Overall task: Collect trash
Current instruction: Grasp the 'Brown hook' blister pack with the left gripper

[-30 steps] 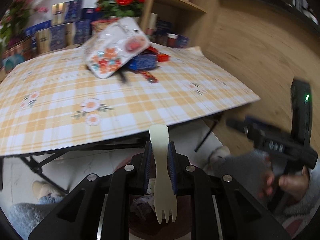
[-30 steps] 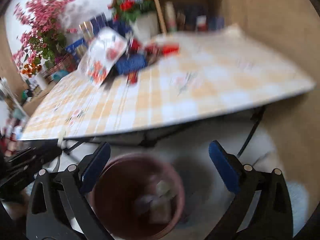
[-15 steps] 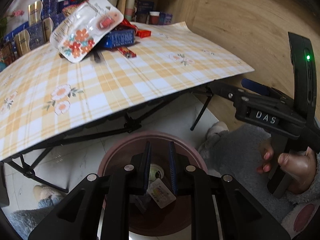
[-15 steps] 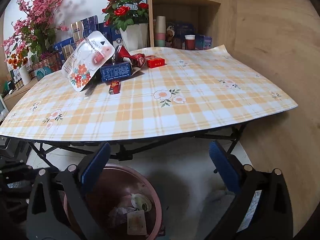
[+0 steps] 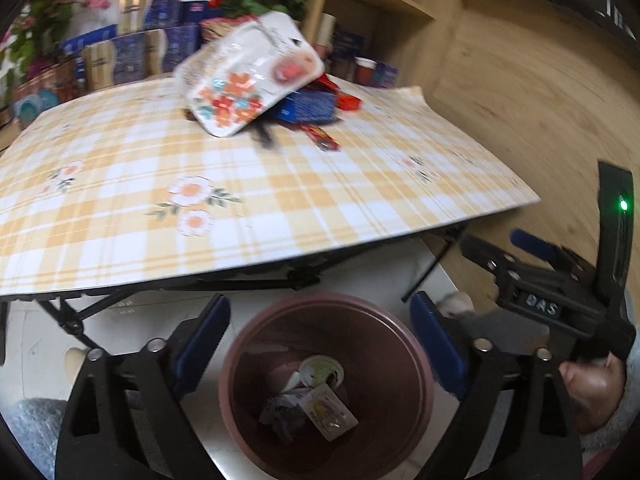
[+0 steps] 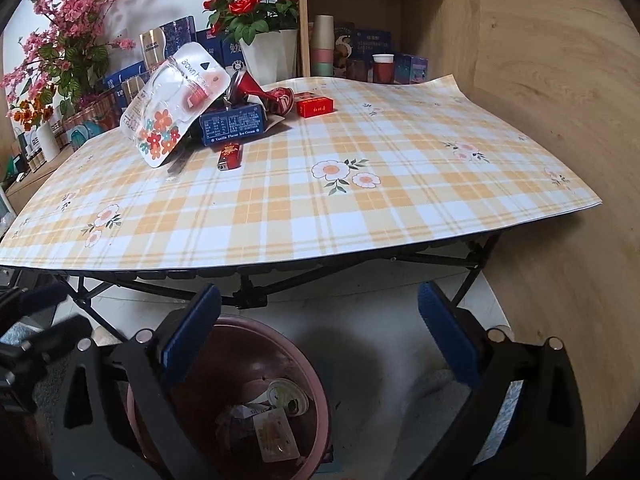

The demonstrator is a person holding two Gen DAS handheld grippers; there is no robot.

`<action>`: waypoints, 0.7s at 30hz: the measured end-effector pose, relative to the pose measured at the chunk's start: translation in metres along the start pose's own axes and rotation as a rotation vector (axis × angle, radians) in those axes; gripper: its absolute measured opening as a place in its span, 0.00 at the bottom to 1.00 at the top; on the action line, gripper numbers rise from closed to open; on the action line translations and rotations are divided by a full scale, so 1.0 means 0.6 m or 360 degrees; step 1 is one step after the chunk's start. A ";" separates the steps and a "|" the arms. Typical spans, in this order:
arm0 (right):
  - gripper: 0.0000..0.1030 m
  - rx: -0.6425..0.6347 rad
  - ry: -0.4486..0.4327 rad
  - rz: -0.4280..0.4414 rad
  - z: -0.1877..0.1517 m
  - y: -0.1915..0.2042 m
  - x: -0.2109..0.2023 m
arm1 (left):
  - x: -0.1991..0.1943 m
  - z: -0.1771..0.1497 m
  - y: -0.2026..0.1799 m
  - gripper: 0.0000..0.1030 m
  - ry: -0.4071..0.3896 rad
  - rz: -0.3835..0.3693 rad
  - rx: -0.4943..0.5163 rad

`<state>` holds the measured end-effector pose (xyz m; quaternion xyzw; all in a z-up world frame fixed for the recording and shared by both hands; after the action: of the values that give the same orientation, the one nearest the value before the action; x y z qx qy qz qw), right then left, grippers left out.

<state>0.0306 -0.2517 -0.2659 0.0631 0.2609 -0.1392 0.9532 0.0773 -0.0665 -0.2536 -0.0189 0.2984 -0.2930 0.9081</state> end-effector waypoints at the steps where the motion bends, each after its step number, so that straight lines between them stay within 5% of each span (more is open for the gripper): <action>1: 0.94 0.0001 0.0003 0.0000 -0.001 0.000 0.000 | -0.001 0.002 0.004 0.89 -0.0010 0.0017 -0.0008; 17: 0.94 0.0038 0.0032 0.0017 -0.001 -0.002 0.006 | -0.006 0.024 0.020 0.91 -0.0087 0.0201 0.0097; 21: 0.94 0.0089 0.0029 0.0052 0.018 -0.010 0.007 | -0.005 0.069 0.027 0.91 -0.0170 0.0246 0.0262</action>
<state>0.0371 -0.2607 -0.2593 0.0953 0.2645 -0.1302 0.9508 0.1067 -0.0576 -0.2217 0.0632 0.2251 -0.2442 0.9411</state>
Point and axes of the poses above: each gripper's, at about its wrist camera, not at the fingertips, and x roughly the way its jaws point, y to its left, z to its top, the point moved 6 cm from there along x, roughly the way its jaws point, and after that the axes turned 11 degrees about -y, right-handed, at the moved point
